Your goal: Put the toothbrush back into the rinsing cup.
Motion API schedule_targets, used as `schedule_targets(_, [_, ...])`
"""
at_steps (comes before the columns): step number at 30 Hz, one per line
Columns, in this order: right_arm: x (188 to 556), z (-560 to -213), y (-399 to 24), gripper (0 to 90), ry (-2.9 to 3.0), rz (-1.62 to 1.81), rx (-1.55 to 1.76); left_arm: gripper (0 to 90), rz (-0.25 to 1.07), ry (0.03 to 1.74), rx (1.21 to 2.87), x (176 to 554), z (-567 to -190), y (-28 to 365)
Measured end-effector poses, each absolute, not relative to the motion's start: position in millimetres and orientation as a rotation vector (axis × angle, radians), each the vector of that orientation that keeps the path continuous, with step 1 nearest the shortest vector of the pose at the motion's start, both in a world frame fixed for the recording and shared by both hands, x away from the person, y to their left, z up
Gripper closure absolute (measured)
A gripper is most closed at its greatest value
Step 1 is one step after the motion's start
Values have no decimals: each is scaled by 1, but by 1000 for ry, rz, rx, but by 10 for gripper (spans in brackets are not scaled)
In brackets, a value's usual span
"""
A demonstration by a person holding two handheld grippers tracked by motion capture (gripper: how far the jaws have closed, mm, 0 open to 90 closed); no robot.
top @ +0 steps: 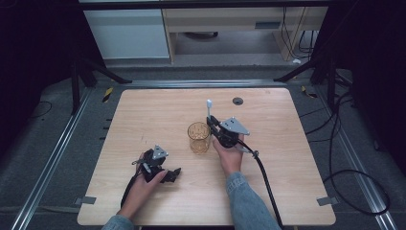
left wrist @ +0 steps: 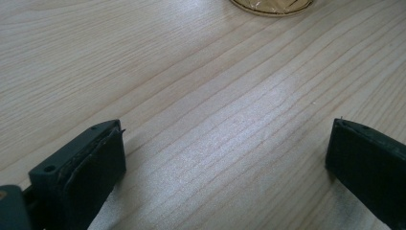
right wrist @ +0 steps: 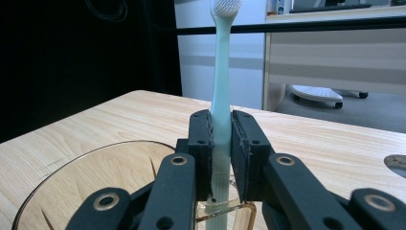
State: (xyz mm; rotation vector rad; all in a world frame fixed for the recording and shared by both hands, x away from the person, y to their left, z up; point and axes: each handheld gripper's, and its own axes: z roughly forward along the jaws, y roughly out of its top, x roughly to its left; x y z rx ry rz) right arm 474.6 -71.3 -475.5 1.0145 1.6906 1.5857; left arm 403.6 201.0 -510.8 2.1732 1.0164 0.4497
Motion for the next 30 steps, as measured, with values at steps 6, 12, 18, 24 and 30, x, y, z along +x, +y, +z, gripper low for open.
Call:
schedule_targets(6, [476, -476, -71, 791, 1682, 1591, 1014, 0, 449, 1015, 2175, 403, -511, 201])
schedule_targets(12, [476, -477, -71, 791, 1679, 1595, 1011, 0, 450, 1015, 2176, 403, -511, 201])
schedule_targets(18, [475, -480, -71, 792, 1687, 1585, 1007, 0, 449, 1015, 2176, 403, -511, 201])
schedule_targets(24, [475, -480, -71, 791, 1695, 1571, 1000, 0, 448, 1014, 2176, 403, -511, 201])
schedule_targets(30, [475, -479, -71, 791, 1706, 1564, 1003, 0, 448, 1013, 2176, 403, -511, 200])
